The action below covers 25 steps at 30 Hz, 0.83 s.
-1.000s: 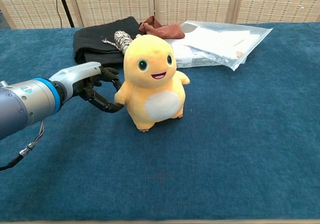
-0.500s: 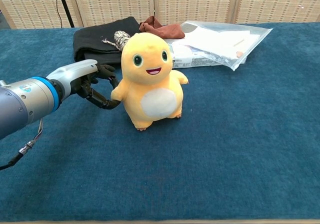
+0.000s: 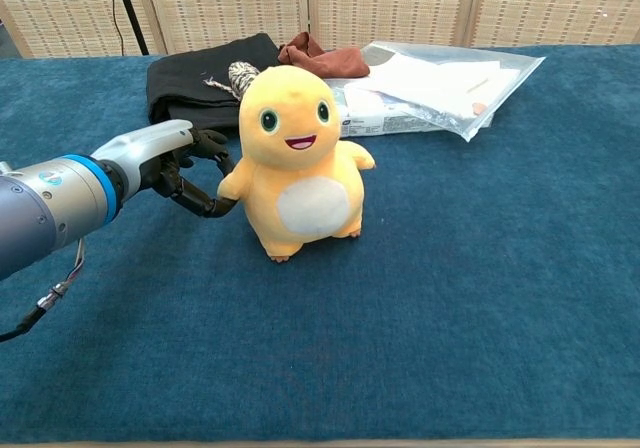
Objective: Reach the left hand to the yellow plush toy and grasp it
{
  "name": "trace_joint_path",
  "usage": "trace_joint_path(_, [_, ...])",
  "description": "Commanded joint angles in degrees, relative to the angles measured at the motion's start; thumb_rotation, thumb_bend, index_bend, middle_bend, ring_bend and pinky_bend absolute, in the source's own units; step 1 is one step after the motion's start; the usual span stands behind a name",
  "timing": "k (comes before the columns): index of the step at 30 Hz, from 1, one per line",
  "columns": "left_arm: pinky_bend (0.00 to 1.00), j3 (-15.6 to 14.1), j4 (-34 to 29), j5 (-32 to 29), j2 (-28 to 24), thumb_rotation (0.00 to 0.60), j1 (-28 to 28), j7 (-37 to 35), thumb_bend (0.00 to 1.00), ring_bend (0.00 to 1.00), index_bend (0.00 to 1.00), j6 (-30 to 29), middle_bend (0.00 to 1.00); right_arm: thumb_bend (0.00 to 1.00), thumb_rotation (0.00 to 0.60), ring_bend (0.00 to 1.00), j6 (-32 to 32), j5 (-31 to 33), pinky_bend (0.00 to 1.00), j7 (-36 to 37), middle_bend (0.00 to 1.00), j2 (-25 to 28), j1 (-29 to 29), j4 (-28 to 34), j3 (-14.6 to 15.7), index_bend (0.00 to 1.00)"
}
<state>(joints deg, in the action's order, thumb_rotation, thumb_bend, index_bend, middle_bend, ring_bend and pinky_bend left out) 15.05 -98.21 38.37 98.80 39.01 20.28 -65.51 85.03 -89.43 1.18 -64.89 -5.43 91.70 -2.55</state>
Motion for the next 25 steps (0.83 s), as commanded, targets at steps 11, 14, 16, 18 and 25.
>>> trace_joint_path(11, [0.00,0.19,-0.11,-0.33,0.07,0.600,-0.01,0.24,0.45,0.00,0.70,-0.24,0.00,0.00,0.600,0.00,0.11,-0.06,0.00,-0.01,0.00,0.11,0.01,0.24,0.01,0.00])
trace_joint_path(14, [0.00,0.29,-0.25,-0.20,0.00,0.600,-0.06,0.12,0.45,0.00,0.71,-0.28,0.00,0.00,0.600,0.00,0.08,-0.08,0.00,-0.15,0.00,0.09,-0.02,0.28,0.00,0.00])
trace_joint_path(16, [0.00,0.38,-0.41,-0.17,-0.08,0.600,-0.09,0.01,0.45,0.00,0.72,-0.23,0.00,0.00,0.600,0.00,0.13,-0.15,0.00,-0.18,0.00,0.09,-0.03,0.37,0.00,0.00])
trace_joint_path(18, [0.00,0.50,-0.52,-0.11,-0.17,0.600,-0.09,0.07,0.45,0.00,0.73,-0.42,0.00,0.00,0.600,0.00,0.23,-0.23,0.00,-0.18,0.00,0.13,-0.01,0.44,0.01,0.00])
trace_joint_path(25, [0.00,0.72,-1.28,-0.26,-0.18,0.600,-0.20,0.53,0.45,0.00,0.73,-1.38,0.00,0.00,0.600,0.00,0.72,-0.35,0.00,0.18,0.00,0.40,0.15,0.77,-0.09,0.00])
